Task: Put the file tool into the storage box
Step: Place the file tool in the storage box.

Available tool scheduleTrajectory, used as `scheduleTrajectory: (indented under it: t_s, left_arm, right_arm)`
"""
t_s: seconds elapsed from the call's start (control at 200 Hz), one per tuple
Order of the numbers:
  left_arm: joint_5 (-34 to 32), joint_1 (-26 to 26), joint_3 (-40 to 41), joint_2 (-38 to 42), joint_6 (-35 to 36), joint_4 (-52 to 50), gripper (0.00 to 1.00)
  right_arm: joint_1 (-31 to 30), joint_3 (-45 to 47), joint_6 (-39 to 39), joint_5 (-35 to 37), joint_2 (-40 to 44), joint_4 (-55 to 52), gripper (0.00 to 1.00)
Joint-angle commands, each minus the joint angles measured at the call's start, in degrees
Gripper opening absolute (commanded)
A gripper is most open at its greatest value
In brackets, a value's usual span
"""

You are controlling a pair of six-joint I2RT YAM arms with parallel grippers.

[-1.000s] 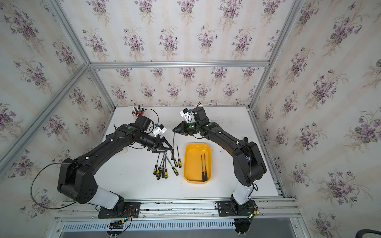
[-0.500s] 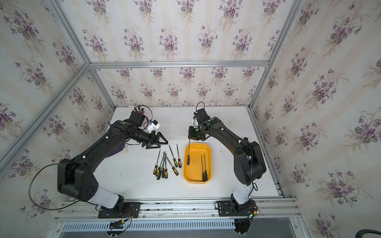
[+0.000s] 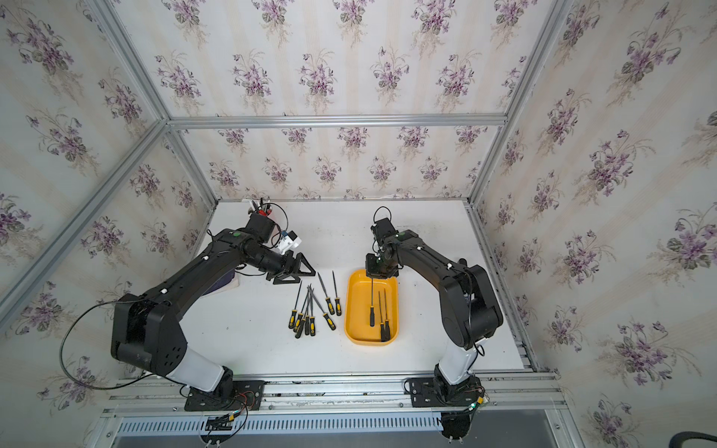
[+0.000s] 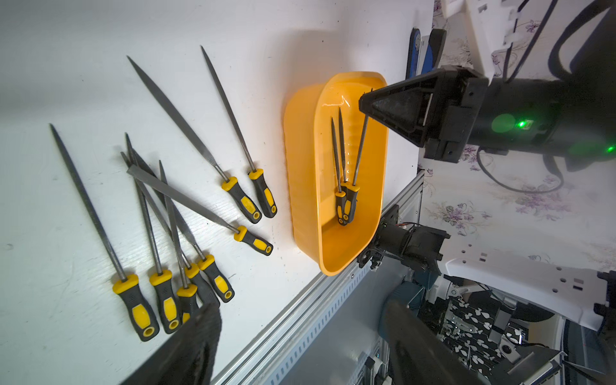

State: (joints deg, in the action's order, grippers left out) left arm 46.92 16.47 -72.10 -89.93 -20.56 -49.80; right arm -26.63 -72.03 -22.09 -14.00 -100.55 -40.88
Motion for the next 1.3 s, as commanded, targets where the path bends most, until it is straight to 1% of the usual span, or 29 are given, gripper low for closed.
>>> scheduleTrajectory:
  t_s: [0.0, 0.2, 0.515, 1.294]
  left_arm:
    - [-0.39, -0.08, 0.27, -0.27, 0.38, 1.37, 0.82]
    - [-0.88, -0.10, 0.22, -0.96, 0.36, 1.42, 0.84]
    - [-1.37, -0.12, 0.47, -1.87, 0.67, 1.69, 0.85]
    - [-2.43, -0.17, 1.62, -2.91, 0.83, 2.08, 0.87]
  right_arm:
    - [0.00, 1.17, 0.99, 0.22, -0.17, 0.78, 0.00]
    - [-0.01, 1.45, 1.61, -0.28, -1.64, 0.63, 0.00]
    - [0.00, 3.89, 2.12, -1.36, -1.71, 1.11, 0.00]
    - [-0.02, 6.96, 1.37, -1.03, -2.96, 2.80, 0.00]
